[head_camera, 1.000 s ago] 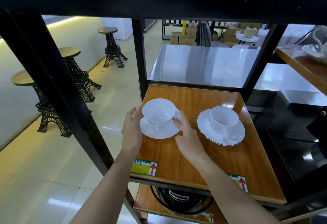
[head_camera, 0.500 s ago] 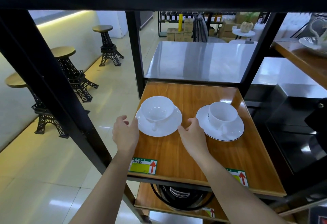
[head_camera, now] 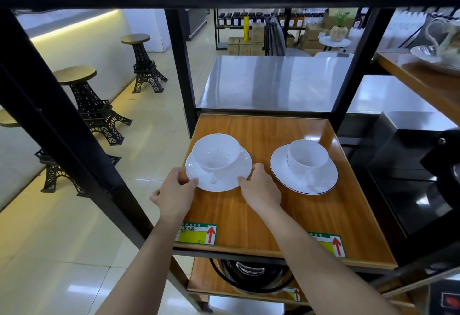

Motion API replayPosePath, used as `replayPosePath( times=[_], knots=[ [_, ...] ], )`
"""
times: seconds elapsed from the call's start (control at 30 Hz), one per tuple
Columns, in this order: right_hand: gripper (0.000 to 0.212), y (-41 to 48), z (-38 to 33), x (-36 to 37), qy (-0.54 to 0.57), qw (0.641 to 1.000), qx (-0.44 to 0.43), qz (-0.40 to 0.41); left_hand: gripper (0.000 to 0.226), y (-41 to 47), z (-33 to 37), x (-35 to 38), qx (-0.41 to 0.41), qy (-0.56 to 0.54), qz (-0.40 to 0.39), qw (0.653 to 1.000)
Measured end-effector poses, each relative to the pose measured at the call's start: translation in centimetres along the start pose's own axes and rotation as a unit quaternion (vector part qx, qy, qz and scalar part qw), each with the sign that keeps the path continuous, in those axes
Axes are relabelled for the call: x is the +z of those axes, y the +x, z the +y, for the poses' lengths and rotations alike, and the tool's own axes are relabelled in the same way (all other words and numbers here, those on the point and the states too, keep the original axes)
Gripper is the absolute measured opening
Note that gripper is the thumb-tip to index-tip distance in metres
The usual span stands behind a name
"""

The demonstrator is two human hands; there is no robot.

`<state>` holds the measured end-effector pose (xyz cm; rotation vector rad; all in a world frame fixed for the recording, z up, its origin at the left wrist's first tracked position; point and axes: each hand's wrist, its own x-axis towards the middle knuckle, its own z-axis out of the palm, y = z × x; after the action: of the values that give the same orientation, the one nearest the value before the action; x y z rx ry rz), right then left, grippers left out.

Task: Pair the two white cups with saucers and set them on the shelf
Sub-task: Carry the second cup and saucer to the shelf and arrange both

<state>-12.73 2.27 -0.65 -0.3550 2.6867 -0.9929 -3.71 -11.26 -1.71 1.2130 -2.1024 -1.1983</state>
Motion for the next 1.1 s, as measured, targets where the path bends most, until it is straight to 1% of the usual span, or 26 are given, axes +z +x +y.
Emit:
replayPosePath(
  times=[0.13,0.27,0.57,0.8,0.87,0.97,1.1],
  knots=[
    [0.029,0.1,0.4,-0.6,0.067,0.998,0.017,0.002,0.029,-0.2,-0.1,0.1,0.034,0.013,-0.017,0.999],
    [0.030,-0.1,0.5,-0.9,0.108,0.994,0.023,0.011,0.031,-0.3,-0.1,0.2,0.047,0.024,-0.015,0.999],
    [0.034,-0.2,0.4,-1.2,0.115,0.993,0.019,0.021,0.036,-0.5,0.0,0.2,0.039,0.018,-0.020,0.999],
    [0.048,-1.7,0.5,-2.9,0.116,0.992,-0.007,0.041,0.033,0.0,0.1,-0.4,0.020,0.015,-0.051,0.998],
    [0.039,-2.4,0.8,-3.6,0.110,0.992,-0.024,0.052,0.033,-0.2,0.3,-0.5,0.004,0.008,-0.061,0.998],
    [0.016,-3.3,1.5,-4.9,0.105,0.990,-0.051,0.074,0.036,-0.6,1.3,-0.9,0.008,0.030,-0.056,0.998],
    [0.010,-4.3,2.3,-7.7,0.101,0.985,-0.064,0.125,0.039,-1.5,3.6,-2.6,0.058,0.048,-0.014,0.997]
  ],
)
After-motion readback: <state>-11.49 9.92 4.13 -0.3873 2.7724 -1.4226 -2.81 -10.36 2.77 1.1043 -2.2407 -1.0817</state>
